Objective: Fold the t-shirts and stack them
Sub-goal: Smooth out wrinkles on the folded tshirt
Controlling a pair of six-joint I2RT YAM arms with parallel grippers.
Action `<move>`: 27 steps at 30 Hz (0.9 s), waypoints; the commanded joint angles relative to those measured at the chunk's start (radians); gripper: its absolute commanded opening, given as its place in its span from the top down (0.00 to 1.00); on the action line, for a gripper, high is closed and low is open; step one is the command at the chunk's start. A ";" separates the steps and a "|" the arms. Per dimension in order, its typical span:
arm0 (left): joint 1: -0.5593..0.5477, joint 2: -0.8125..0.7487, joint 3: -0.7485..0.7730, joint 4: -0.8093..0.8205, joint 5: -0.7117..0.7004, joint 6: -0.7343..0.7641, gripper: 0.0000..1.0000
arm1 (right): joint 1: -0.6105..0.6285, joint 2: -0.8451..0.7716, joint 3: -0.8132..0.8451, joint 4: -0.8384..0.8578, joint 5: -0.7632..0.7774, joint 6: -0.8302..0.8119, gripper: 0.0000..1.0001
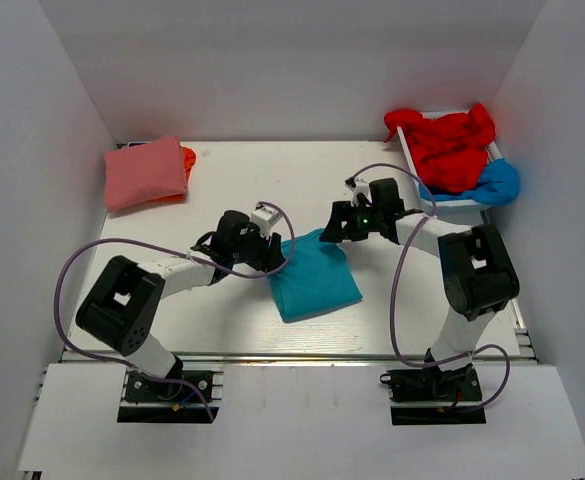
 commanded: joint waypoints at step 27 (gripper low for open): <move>-0.010 -0.638 -0.260 0.017 0.037 -0.116 1.00 | 0.010 -0.394 -0.162 0.001 -0.003 -0.037 1.00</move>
